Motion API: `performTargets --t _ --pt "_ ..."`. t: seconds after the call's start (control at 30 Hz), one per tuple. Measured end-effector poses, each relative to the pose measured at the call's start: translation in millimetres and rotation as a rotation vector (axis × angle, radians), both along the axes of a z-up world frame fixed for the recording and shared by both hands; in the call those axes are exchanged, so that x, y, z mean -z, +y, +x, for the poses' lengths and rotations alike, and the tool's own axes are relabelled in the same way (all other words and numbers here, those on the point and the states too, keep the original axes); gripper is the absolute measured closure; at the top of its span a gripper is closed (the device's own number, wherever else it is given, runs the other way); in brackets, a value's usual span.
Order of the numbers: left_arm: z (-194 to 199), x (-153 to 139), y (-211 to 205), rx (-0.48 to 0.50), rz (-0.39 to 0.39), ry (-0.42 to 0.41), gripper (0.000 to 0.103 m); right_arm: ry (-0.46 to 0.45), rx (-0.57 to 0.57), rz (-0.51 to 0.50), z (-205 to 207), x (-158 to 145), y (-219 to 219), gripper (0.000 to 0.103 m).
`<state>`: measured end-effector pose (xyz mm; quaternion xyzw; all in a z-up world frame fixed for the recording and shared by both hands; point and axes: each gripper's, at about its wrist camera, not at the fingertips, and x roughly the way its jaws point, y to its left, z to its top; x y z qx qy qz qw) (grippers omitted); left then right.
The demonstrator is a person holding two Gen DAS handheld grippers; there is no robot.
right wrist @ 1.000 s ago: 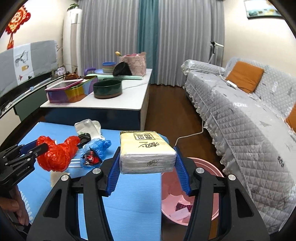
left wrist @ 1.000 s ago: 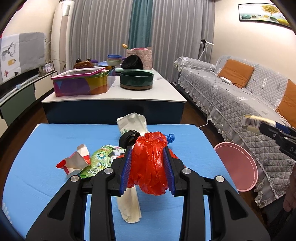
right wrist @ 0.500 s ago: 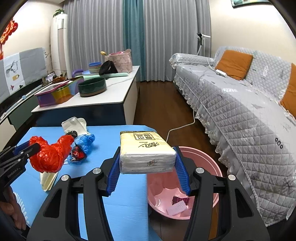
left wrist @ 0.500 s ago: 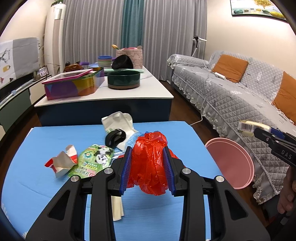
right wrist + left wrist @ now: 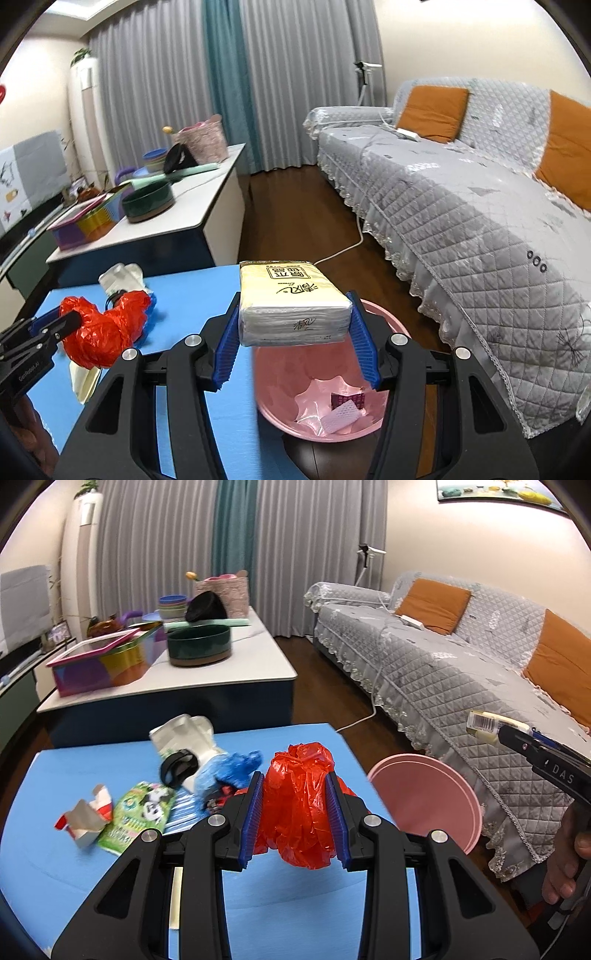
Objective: Collect trash
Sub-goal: 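Carry the tissue pack and red bag over the pink bin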
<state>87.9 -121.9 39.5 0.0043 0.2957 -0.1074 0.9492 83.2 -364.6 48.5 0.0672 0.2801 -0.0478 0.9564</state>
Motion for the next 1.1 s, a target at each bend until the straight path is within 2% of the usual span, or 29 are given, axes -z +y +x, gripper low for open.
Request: performTargets --t 0.5,1.1 --pt "30.7 -3.2 -70.1 0.102 -0.01 0.006 0.07 0.01 0.087 0.031 8.5 12.2 -44.8 0.049" --pt "68.3 13.4 -133.9 0.21 -0.019 0.059 0.07 0.036 0.159 0.07 24.9 24.6 -77.6 0.049"
